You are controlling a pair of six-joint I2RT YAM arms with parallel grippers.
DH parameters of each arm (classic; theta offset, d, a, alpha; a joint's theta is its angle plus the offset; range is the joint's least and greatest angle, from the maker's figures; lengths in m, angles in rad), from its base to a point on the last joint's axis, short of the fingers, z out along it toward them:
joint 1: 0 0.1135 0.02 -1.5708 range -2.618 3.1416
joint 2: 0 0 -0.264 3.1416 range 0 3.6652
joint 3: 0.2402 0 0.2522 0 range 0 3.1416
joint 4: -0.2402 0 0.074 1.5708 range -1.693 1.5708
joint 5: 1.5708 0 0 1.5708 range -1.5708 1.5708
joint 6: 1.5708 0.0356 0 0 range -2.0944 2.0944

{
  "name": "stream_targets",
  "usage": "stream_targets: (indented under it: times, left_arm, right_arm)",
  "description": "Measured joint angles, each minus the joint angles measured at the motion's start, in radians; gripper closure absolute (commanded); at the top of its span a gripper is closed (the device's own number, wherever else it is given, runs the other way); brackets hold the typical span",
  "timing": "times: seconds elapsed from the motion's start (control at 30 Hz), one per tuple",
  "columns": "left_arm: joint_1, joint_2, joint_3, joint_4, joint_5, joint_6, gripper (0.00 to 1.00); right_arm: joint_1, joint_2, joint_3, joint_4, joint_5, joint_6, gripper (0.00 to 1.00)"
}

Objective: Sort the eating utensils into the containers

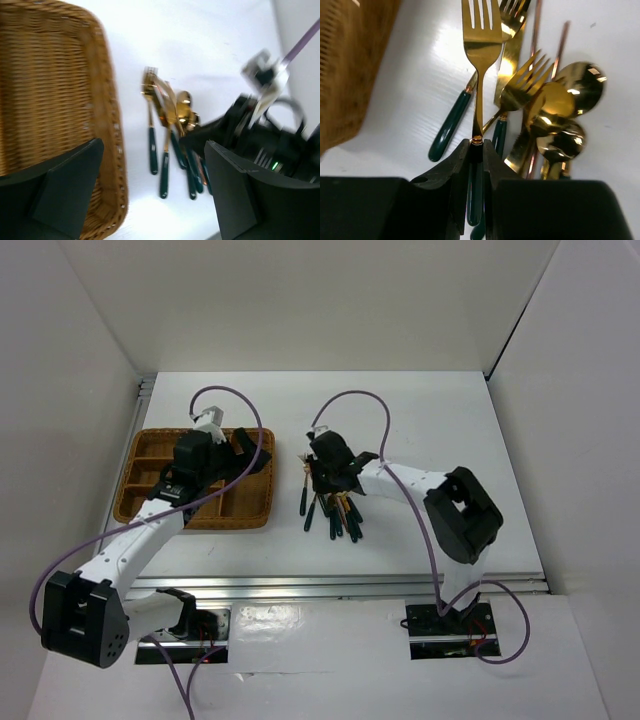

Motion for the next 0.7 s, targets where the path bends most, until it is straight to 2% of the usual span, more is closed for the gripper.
stream_targets:
  times: [0.2, 0.37, 0.57, 0.7]
  left_arm:
    - [0.0, -0.04, -0.093, 0.15, 0.165, 0.0, 0.04]
    - [-0.035, -0.022, -0.205, 0.365, 0.306, -0.026, 0.06]
    - [-0.129, 0.113, -0.224, 0.591, 0.43, -0.037, 0.09]
    - [-0.192, 0.201, -0.172, 0.637, 0.448, -0.031, 0.1]
  right_arm:
    - [-0.127, -0.185, 0.002, 0.004, -0.073, 0.062, 1.0]
    - [-0.235, -0.275, -0.008, 0.072, -0.116, 0.153, 1.0]
    - [-0.24, -0.318, -0.094, 0.203, -0.211, 0.248, 1.0]
    - [-0.24, -0.34, -0.179, 0.277, -0.285, 0.289, 1.0]
